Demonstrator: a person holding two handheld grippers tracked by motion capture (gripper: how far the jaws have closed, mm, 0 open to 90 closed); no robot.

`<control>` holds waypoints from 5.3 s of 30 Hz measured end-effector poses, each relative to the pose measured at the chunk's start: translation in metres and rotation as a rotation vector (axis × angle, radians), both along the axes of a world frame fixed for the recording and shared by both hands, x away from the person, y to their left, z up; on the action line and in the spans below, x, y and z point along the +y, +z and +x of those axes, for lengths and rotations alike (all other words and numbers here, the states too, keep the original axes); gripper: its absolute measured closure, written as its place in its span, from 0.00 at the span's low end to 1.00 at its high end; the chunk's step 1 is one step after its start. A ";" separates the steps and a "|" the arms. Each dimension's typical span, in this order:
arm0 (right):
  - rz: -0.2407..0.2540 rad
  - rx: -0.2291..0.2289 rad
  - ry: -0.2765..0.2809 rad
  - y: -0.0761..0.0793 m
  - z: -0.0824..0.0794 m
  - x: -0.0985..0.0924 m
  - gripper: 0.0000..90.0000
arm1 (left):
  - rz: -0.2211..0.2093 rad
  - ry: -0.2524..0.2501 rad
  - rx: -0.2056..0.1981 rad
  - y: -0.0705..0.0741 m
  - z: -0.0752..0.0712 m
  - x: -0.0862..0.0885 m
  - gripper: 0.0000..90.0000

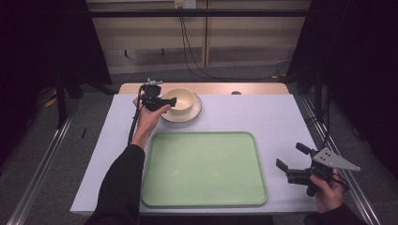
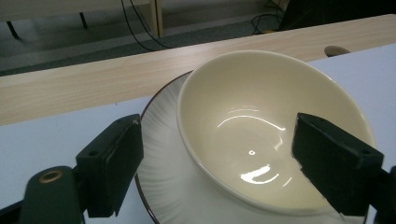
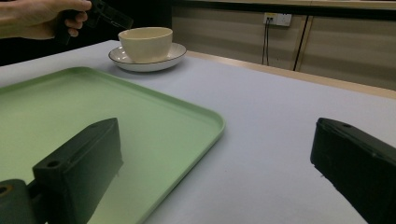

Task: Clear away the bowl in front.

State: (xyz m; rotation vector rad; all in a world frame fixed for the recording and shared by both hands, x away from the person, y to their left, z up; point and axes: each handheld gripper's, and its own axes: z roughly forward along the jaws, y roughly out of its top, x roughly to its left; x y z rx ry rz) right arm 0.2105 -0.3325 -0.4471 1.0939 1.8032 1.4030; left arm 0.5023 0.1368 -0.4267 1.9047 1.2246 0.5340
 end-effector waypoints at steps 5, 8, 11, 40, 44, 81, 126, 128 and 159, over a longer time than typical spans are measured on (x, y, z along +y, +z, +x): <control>0.006 0.003 0.002 0.000 0.000 0.000 0.02 | 0.037 -0.006 0.043 -0.007 0.009 -0.005 0.22; 0.006 -0.003 0.005 0.000 0.000 0.000 0.02 | 0.059 -0.013 0.087 -0.010 0.016 -0.010 0.27; 0.007 -0.004 0.007 0.000 0.000 0.000 0.02 | 0.040 -0.011 0.117 -0.019 0.022 -0.016 0.30; 0.003 -0.015 0.013 0.000 0.001 -0.001 0.02 | 0.009 0.063 0.317 -0.025 0.036 -0.013 0.81; 0.004 -0.014 0.008 0.000 0.001 -0.001 0.01 | -0.035 0.064 0.322 -0.026 0.037 -0.010 0.81; 0.008 -0.028 0.004 0.000 -0.001 -0.001 0.01 | -0.167 0.130 0.322 -0.011 0.031 0.004 0.91; 0.014 -0.044 0.019 0.001 -0.002 -0.003 0.01 | -0.229 -0.053 0.288 0.036 -0.013 -0.007 0.91; 0.013 -0.047 0.017 0.002 -0.002 -0.003 0.01 | -0.213 -0.085 0.288 0.037 -0.015 -0.011 0.91; 0.018 -0.056 0.025 0.002 -0.002 -0.004 0.01 | -0.229 -0.234 0.311 0.034 -0.044 -0.066 0.91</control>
